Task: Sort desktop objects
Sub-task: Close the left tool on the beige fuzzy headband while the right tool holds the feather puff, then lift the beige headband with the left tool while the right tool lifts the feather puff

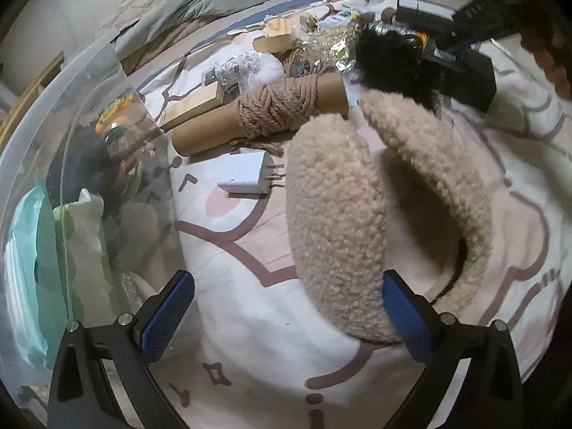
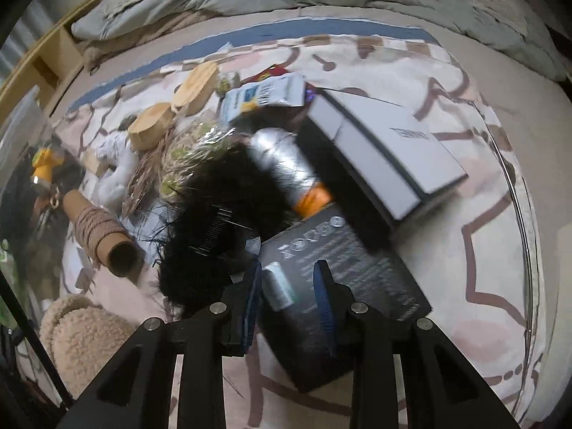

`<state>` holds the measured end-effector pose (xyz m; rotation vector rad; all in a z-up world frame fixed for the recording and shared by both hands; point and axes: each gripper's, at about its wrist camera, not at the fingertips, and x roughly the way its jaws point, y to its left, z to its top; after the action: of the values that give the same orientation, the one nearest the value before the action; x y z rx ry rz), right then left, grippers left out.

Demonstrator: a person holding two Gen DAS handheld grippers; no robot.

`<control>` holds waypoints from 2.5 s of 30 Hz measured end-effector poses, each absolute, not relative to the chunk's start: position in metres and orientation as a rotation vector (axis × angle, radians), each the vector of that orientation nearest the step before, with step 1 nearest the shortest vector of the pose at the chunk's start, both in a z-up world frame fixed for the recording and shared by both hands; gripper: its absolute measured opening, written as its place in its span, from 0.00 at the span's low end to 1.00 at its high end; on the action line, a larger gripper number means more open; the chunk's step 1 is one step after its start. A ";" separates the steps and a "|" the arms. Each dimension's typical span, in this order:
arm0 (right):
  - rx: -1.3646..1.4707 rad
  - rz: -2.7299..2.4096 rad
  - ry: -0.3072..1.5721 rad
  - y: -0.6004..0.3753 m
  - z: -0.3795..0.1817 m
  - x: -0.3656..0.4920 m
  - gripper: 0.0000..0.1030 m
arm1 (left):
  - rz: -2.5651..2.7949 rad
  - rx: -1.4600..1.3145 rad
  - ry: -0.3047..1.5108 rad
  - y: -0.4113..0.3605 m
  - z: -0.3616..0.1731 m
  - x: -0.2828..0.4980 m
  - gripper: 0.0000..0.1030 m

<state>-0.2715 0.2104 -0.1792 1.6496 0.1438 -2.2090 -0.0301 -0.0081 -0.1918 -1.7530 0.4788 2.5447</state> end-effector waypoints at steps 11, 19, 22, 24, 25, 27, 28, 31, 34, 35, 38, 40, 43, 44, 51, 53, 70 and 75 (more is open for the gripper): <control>1.573 -2.145 -0.080 0.202 -0.161 -0.267 0.31 | 2.465 -1.891 0.242 -0.004 -0.209 -0.040 1.00; 1.553 -2.174 -0.059 0.173 -0.165 -0.269 0.80 | 2.401 -1.993 0.170 -0.008 -0.231 -0.033 0.93; 1.588 -2.170 -0.056 0.168 -0.173 -0.273 0.80 | 2.396 -1.980 0.123 -0.011 -0.231 -0.032 0.85; 1.603 -2.177 -0.046 0.164 -0.178 -0.275 0.80 | 2.400 -1.970 0.102 -0.011 -0.229 -0.031 0.76; 1.606 -2.178 -0.040 0.162 -0.179 -0.276 0.80 | 2.397 -1.969 0.092 -0.012 -0.229 -0.031 0.73; 1.613 -2.177 -0.017 0.157 -0.184 -0.277 0.80 | 2.382 -1.965 0.058 -0.012 -0.228 -0.030 0.67; 1.617 -2.177 -0.006 0.155 -0.185 -0.277 0.79 | 2.374 -1.963 0.046 -0.011 -0.228 -0.030 0.62; 1.623 -2.186 0.042 0.146 -0.190 -0.276 0.79 | 2.357 -1.955 0.038 -0.007 -0.229 -0.029 0.50; 1.604 -2.204 0.106 0.137 -0.193 -0.276 0.76 | 2.372 -1.933 0.062 -0.002 -0.225 -0.028 0.39; 1.609 -2.203 0.119 0.135 -0.197 -0.277 0.66 | 2.382 -1.918 0.073 0.000 -0.223 -0.027 0.38; 1.642 -2.198 0.169 0.131 -0.205 -0.279 0.47 | 2.411 -1.882 0.076 0.000 -0.216 -0.025 0.34; 1.606 -2.218 0.205 0.128 -0.201 -0.277 0.46 | 2.423 -1.858 0.054 -0.001 -0.211 -0.025 0.32; 1.517 -2.253 0.252 0.125 -0.186 -0.272 0.37 | 2.432 -1.820 0.016 -0.004 -0.203 -0.021 0.30; 1.500 -2.265 0.258 0.126 -0.181 -0.271 0.29 | 2.429 -1.814 0.000 -0.005 -0.198 -0.024 0.30; 1.434 -2.256 0.162 0.153 -0.145 -0.260 0.23 | 2.381 -1.743 -0.100 -0.002 -0.189 -0.019 0.29; 1.413 -2.258 0.142 0.166 -0.131 -0.253 0.23 | 2.356 -1.730 -0.134 -0.001 -0.184 -0.020 0.29; 1.412 -2.193 0.020 0.266 -0.095 -0.206 0.23 | 2.276 -1.719 -0.172 0.048 -0.184 -0.035 0.29; 1.374 -2.099 0.048 0.267 -0.089 -0.186 0.23 | 2.372 -1.783 -0.255 0.021 -0.191 -0.055 0.29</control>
<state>-0.1865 0.2667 -0.0886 1.3740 0.0476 -2.0992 -0.0547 0.0211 -0.1908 -1.7831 -0.2553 2.3720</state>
